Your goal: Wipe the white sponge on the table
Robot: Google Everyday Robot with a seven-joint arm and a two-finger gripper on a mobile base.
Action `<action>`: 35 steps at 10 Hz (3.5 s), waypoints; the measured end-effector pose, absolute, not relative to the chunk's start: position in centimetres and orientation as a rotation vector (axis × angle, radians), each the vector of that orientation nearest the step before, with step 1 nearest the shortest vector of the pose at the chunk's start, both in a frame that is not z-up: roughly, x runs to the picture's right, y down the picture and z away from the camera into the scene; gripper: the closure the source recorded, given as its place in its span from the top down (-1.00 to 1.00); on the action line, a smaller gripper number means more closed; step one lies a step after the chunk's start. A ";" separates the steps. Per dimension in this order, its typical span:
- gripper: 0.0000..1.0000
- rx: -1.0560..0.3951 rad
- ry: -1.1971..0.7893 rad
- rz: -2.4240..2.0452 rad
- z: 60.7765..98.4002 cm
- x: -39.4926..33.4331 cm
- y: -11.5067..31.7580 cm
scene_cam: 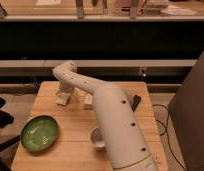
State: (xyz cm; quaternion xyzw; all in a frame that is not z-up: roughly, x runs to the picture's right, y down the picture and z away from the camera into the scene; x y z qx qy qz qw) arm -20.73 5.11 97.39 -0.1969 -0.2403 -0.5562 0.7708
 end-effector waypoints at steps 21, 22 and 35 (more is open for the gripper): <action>-0.04 -0.431 -0.523 -1.177 96.6 -18.3 6.2; -0.06 -0.433 -0.521 -1.175 96.6 -18.1 6.3; -1.00 -0.433 -0.514 -1.055 92.6 -8.4 9.6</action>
